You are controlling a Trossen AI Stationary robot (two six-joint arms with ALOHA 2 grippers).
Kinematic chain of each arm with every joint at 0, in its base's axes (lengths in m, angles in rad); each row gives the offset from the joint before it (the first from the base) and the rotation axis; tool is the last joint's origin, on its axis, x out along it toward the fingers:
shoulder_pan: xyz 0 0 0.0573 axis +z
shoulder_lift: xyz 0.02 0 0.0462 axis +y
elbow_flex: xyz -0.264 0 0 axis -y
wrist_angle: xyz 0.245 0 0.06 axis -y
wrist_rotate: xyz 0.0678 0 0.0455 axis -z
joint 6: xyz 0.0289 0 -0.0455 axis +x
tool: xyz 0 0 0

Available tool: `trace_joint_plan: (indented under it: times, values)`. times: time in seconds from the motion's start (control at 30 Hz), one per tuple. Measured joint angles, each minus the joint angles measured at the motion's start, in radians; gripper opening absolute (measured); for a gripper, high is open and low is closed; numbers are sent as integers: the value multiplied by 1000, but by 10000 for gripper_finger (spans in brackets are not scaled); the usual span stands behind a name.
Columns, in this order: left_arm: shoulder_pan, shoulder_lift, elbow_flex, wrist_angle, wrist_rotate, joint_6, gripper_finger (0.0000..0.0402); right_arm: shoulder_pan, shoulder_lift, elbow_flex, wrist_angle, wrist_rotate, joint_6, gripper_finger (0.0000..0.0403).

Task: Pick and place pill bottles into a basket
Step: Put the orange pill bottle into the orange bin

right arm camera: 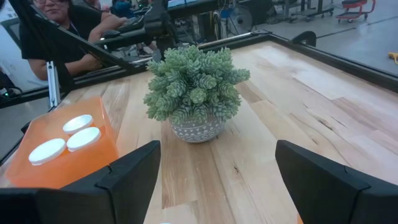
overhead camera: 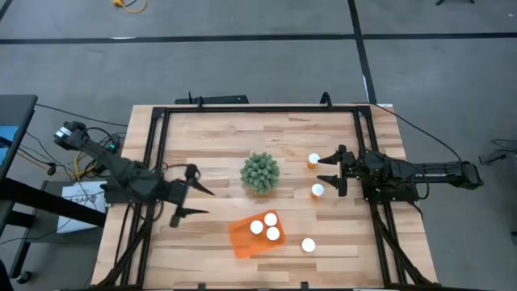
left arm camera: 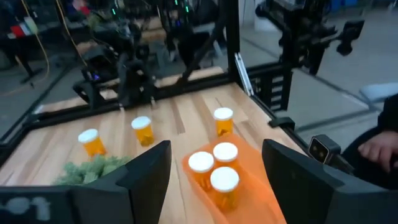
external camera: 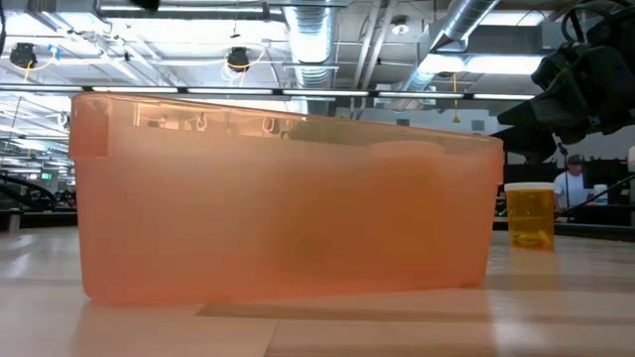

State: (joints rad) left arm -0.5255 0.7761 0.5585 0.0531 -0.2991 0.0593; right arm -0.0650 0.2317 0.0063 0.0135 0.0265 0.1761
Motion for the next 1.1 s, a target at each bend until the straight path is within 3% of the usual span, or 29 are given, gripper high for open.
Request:
trace_joint_plan:
  times: [0.23, 0.53, 1.1]
  values:
    - [0, -277, -201, 19, 19, 24, 243, 0, 0, 0, 0, 0, 0, 311]
    - [0, -508, -378, 89, 42, 172, 243, 0, 0, 0, 0, 0, 0, 311]
    - [0, -718, -517, 149, 129, 278, 243, 0, 0, 0, 0, 0, 0, 311]
